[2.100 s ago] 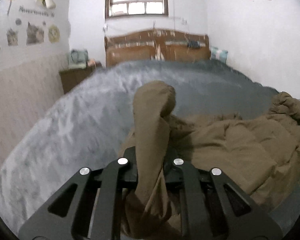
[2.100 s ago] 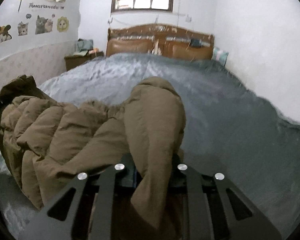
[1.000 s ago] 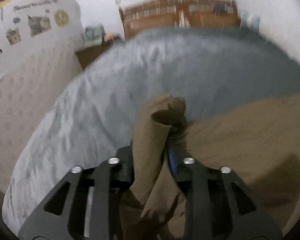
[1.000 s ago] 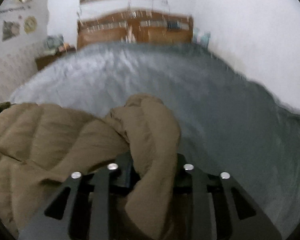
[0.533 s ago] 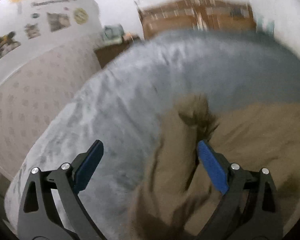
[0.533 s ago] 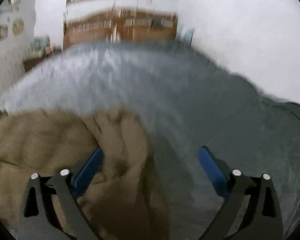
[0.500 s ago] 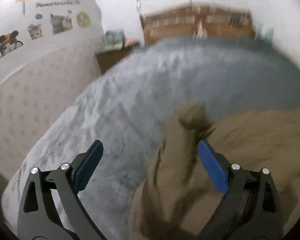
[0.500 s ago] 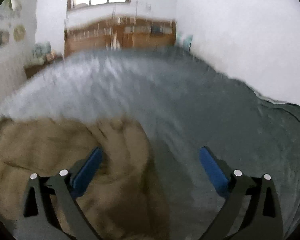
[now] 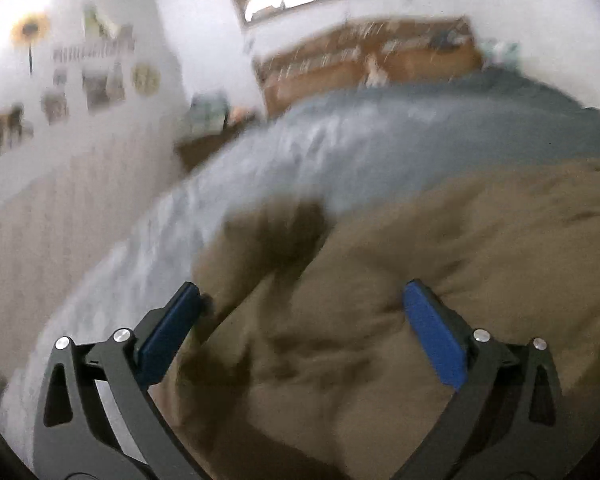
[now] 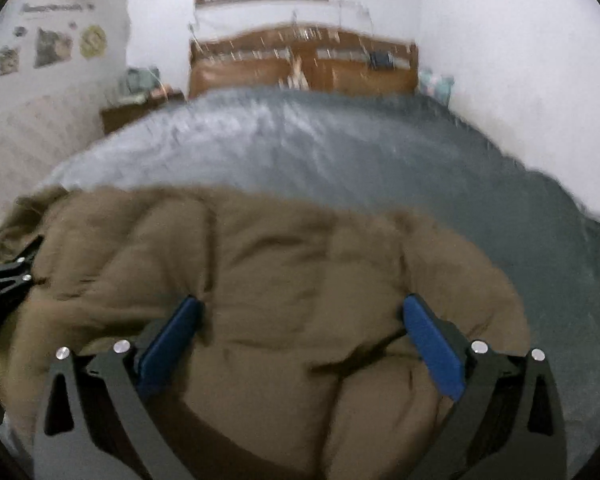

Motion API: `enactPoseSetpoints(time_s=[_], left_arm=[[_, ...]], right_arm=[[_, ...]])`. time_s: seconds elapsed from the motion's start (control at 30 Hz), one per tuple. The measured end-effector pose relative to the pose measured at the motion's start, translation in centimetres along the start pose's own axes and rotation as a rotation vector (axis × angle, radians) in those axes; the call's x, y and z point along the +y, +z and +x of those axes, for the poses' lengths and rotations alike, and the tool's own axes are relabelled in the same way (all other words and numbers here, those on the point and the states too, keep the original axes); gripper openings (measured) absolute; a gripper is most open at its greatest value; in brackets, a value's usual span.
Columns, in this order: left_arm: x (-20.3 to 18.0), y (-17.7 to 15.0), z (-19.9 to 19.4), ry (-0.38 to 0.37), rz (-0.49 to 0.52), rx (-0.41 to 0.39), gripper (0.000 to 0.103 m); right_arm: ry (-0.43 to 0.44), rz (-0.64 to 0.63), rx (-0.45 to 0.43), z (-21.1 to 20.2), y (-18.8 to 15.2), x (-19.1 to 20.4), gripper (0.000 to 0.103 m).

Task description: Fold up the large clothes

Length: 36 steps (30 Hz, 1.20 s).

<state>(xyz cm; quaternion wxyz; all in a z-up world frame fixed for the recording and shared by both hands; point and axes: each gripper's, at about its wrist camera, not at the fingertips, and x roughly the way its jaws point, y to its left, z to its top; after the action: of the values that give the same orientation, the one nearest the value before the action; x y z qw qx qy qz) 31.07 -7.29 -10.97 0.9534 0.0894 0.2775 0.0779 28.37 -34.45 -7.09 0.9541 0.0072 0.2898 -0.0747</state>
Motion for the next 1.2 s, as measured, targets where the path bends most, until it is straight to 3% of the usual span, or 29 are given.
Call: enactPoseSetpoints(time_s=[0.1,0.3,0.6,0.87,1.2], left_arm=[[1.4,-0.1,2.1,0.026,-0.096,0.078,0.100],[0.0,0.0,4.2,0.035,0.055,0.048,0.100],[0.6,0.8,6.3,-0.036,0.039,0.169,0.100],[0.9,-0.2,6.9,-0.054,0.002,0.160,0.100],[0.6,-0.6,8.9,-0.106,-0.023,0.219,0.100]], right_arm=[[-0.017,0.014,0.037,2.2,-0.3,-0.7,0.101],[-0.047,0.036,0.060,4.7,-0.9,-1.1,0.101],[-0.006,0.074,0.129,6.4,-1.9,-2.1,0.101],[0.011,0.087,0.134,7.3,-2.2,-2.3,0.102],[0.030,0.098,0.164,8.3,-2.4,-2.8,0.102]])
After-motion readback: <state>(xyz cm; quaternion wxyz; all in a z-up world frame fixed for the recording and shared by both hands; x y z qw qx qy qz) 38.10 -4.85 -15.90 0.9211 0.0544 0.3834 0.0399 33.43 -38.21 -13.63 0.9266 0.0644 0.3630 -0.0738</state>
